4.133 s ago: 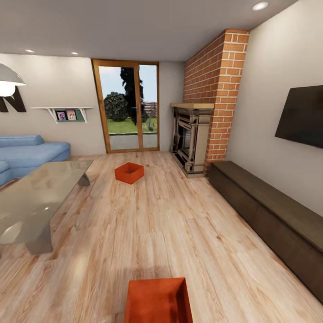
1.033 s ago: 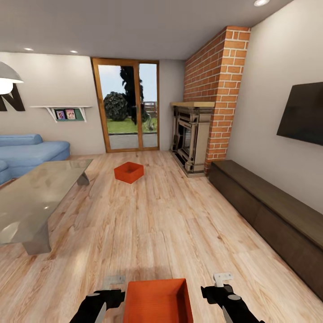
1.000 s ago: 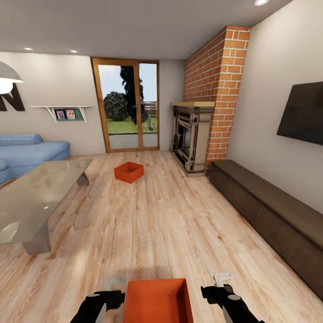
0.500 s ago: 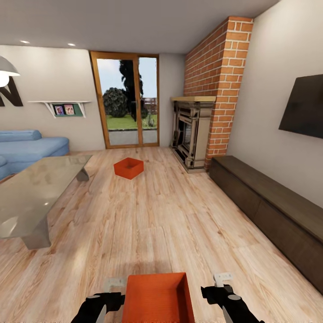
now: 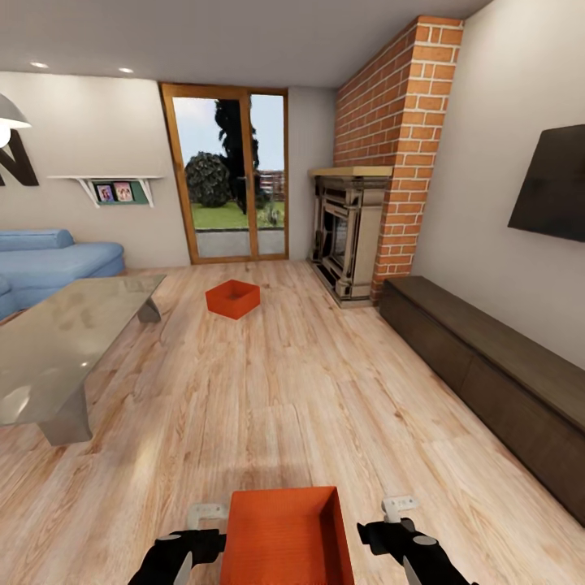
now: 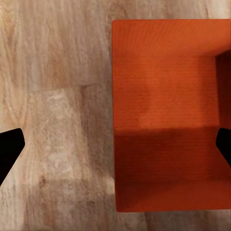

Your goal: Move the two storage containers from the living room to the garage. In the garage, place one container on the floor and stack the other container on top of it (either order is fine).

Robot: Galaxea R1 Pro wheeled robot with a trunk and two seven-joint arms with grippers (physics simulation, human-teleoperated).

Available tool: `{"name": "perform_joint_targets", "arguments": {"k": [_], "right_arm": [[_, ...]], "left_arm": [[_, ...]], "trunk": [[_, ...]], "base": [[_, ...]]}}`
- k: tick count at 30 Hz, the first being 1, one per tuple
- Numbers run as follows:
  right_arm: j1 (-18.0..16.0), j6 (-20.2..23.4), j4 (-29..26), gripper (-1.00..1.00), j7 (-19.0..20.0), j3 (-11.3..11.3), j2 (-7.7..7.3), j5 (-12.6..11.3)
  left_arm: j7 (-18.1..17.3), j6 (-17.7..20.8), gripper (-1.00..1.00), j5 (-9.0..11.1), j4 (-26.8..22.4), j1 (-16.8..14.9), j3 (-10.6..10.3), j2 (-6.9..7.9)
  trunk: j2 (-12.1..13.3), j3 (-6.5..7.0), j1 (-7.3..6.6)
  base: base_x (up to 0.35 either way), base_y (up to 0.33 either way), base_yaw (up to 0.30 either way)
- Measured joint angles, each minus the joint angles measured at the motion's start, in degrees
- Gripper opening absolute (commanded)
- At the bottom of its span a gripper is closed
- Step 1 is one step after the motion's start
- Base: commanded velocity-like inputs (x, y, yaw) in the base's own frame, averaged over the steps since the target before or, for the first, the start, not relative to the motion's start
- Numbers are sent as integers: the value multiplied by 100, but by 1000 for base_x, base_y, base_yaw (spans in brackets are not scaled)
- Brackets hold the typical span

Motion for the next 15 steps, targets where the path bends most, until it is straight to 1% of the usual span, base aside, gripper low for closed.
{"name": "perform_joint_targets", "arguments": {"k": [7,12,14,15], "right_arm": [[1,4,1,100,25,-14,0,-8],[1,12,1,100,30,-22,0,-21],[1,13,1,100,34,-24,0,-42],[1,14,0,100,37,-26,0,-97]], "left_arm": [[-1,-12,100,2,0,0,5,-13],[-7,-113,100,3,0,1,5,-19],[-8,-135,100,3,0,0,5,-24],[-10,-140,100,3,0,0,5,-25]], "trunk": [[0,-3,0],[0,-3,0],[0,-3,0],[0,-3,0]], "base": [[0,0,0],[0,0,0],[0,0,0],[0,0,0]]}}
